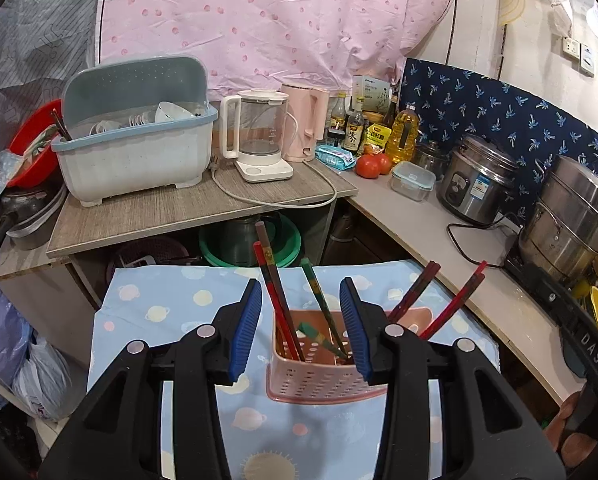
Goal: Organize utensils
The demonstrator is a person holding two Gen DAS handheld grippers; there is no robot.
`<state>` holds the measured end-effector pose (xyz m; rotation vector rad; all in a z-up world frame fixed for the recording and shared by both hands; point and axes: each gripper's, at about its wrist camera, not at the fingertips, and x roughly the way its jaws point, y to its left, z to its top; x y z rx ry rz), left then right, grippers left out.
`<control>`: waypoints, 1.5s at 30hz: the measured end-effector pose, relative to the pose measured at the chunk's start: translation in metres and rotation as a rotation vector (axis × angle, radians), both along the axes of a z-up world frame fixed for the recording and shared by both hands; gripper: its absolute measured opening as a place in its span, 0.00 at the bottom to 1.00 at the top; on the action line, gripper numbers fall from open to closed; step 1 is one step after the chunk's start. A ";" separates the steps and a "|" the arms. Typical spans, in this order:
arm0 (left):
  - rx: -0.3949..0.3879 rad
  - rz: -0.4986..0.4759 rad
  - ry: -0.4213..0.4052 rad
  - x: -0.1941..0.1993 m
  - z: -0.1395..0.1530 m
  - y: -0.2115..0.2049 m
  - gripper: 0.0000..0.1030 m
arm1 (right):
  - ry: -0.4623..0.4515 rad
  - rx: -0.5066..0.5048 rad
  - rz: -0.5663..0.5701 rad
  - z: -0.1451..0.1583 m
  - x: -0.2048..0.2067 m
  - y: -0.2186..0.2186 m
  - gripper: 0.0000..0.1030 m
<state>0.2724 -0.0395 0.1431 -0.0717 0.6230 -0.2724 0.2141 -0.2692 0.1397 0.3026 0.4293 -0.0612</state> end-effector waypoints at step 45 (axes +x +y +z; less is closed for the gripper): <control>0.198 0.038 0.070 -0.163 -0.081 -0.015 0.88 | 0.244 -0.113 0.013 -0.093 -0.158 0.054 0.70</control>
